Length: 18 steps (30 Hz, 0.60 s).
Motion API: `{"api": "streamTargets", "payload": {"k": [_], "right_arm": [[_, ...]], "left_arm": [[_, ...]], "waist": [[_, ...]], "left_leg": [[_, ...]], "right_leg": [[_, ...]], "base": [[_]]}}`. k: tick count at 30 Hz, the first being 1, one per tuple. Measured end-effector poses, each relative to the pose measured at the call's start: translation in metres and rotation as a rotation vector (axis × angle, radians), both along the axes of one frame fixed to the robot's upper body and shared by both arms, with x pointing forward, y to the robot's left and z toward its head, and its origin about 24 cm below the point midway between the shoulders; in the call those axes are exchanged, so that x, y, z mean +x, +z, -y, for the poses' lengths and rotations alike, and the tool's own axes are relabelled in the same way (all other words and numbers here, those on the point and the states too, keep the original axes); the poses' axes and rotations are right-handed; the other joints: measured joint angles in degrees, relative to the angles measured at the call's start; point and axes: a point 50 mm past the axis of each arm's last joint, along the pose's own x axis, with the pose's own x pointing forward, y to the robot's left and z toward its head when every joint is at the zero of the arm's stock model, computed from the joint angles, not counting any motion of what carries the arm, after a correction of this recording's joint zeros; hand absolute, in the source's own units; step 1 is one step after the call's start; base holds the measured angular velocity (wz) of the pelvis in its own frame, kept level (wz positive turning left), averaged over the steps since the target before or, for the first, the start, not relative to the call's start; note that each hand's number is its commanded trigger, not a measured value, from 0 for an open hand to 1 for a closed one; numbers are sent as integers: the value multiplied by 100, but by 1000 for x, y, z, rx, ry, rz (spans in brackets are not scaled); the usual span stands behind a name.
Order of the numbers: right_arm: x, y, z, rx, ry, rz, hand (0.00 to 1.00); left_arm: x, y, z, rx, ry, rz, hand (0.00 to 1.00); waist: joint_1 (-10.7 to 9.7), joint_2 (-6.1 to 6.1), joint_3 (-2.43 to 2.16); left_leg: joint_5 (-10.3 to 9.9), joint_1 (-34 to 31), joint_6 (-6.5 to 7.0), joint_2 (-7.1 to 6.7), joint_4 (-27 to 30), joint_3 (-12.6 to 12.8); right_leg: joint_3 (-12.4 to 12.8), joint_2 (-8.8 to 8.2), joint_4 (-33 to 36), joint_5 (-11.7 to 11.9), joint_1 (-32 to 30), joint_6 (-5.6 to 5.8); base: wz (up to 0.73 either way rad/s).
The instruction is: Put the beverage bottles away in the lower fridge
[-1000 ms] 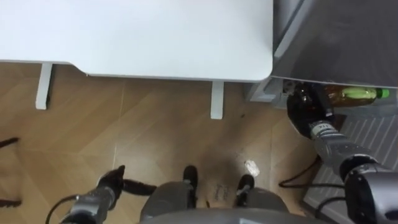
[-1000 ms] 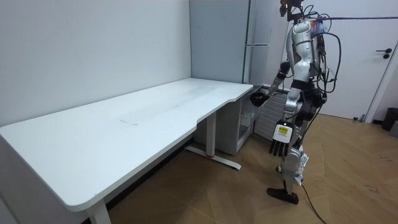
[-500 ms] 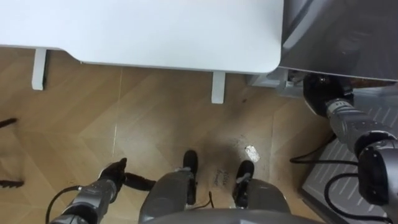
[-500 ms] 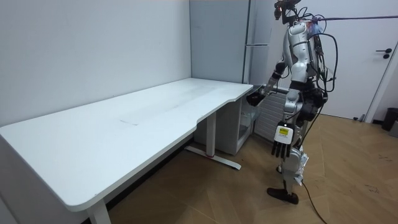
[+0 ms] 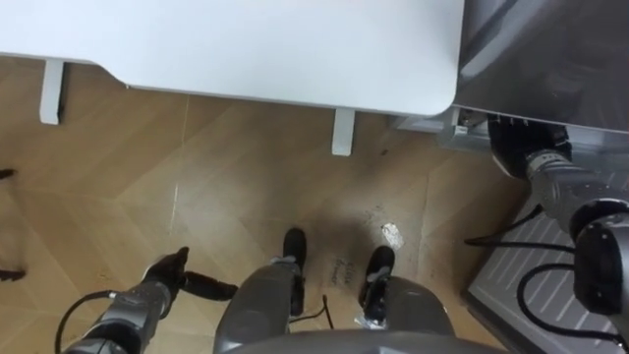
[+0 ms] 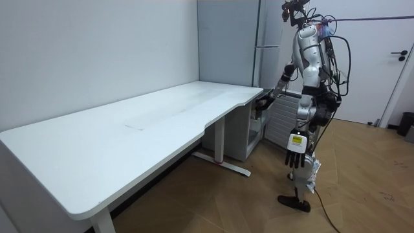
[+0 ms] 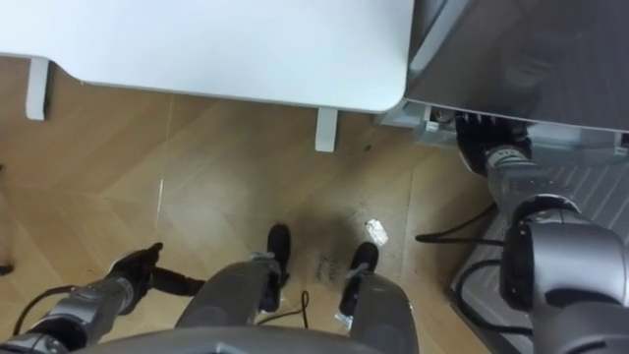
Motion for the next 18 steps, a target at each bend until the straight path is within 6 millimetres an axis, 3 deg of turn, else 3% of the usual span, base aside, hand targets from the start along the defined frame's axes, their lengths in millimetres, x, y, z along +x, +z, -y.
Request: {"api": "streamTargets", "payload": {"k": [18], "right_arm": [[-8,-7,2,-15,9,-34,0]], "left_arm": [[-2,0,-1,2,3,-1,0]], "waist": [[64,30,-22]], "left_leg": [[5,204,0,2,66,3]], "right_leg": [[-3,4,-21,0,250,0]], "base": [[0]]}}
